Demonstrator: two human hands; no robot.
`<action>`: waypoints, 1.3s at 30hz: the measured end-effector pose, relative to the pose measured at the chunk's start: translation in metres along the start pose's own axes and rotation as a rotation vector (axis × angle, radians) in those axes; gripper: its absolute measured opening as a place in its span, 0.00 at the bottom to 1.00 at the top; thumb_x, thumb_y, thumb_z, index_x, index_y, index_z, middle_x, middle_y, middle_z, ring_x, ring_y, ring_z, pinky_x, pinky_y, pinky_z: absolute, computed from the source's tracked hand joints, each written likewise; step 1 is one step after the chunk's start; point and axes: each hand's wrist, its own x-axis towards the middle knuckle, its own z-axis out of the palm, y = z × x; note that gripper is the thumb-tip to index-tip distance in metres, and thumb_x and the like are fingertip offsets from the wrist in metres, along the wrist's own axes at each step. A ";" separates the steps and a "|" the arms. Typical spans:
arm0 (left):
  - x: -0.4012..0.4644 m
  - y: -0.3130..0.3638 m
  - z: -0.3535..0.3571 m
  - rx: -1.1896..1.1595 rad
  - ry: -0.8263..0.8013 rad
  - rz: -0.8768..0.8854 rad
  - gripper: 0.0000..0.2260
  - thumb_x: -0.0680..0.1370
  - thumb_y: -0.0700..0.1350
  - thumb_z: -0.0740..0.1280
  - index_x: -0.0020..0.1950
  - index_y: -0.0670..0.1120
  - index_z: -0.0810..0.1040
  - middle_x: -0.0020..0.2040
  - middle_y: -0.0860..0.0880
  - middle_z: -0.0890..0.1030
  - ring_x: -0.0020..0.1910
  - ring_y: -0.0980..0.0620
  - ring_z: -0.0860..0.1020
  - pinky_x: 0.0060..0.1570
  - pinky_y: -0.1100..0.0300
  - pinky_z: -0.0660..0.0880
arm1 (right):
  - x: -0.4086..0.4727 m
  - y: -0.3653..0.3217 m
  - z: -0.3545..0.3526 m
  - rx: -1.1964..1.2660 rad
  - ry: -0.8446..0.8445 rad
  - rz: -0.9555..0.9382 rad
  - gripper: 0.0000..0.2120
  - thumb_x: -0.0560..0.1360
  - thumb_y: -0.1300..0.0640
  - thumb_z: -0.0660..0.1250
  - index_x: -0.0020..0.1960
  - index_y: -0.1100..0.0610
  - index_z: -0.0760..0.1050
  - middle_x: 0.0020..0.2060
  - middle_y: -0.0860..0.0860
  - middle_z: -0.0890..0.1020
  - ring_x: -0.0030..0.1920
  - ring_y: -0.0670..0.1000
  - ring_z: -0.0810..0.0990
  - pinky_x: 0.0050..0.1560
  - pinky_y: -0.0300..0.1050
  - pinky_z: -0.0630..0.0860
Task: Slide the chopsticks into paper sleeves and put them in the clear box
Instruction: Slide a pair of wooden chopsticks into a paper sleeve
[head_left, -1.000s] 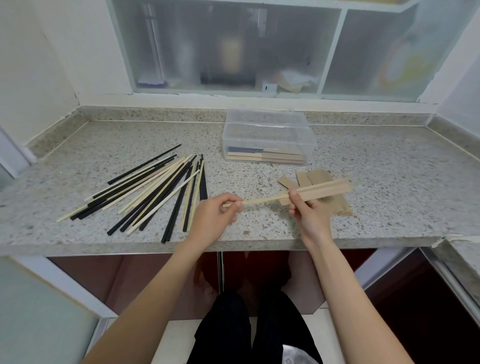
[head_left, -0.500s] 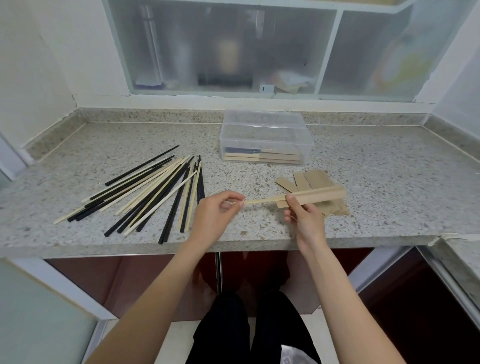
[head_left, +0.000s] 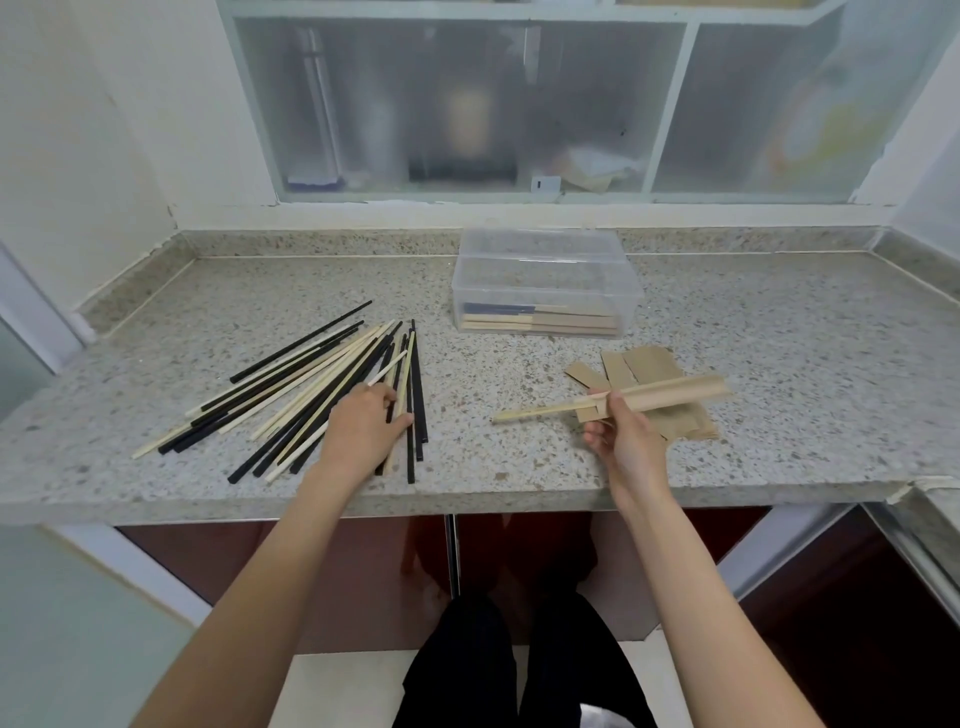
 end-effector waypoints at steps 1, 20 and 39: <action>0.002 0.000 -0.001 0.008 0.001 0.010 0.17 0.76 0.50 0.67 0.62 0.43 0.76 0.56 0.43 0.76 0.51 0.46 0.76 0.50 0.55 0.72 | 0.001 0.001 0.001 -0.015 -0.004 -0.004 0.11 0.81 0.55 0.59 0.51 0.60 0.77 0.30 0.51 0.77 0.28 0.43 0.75 0.32 0.34 0.77; 0.007 0.016 0.002 0.113 0.027 0.085 0.14 0.78 0.53 0.63 0.56 0.46 0.80 0.57 0.44 0.76 0.49 0.47 0.78 0.44 0.59 0.72 | 0.004 0.006 -0.003 -0.041 -0.074 0.000 0.14 0.81 0.55 0.59 0.56 0.62 0.78 0.31 0.51 0.79 0.30 0.43 0.76 0.32 0.34 0.77; 0.027 0.015 -0.015 0.036 -0.176 -0.121 0.13 0.73 0.52 0.71 0.38 0.47 0.71 0.41 0.47 0.76 0.40 0.51 0.73 0.34 0.62 0.66 | 0.001 0.002 0.013 -0.075 -0.060 0.027 0.14 0.81 0.56 0.58 0.58 0.64 0.76 0.34 0.52 0.77 0.28 0.42 0.75 0.30 0.34 0.74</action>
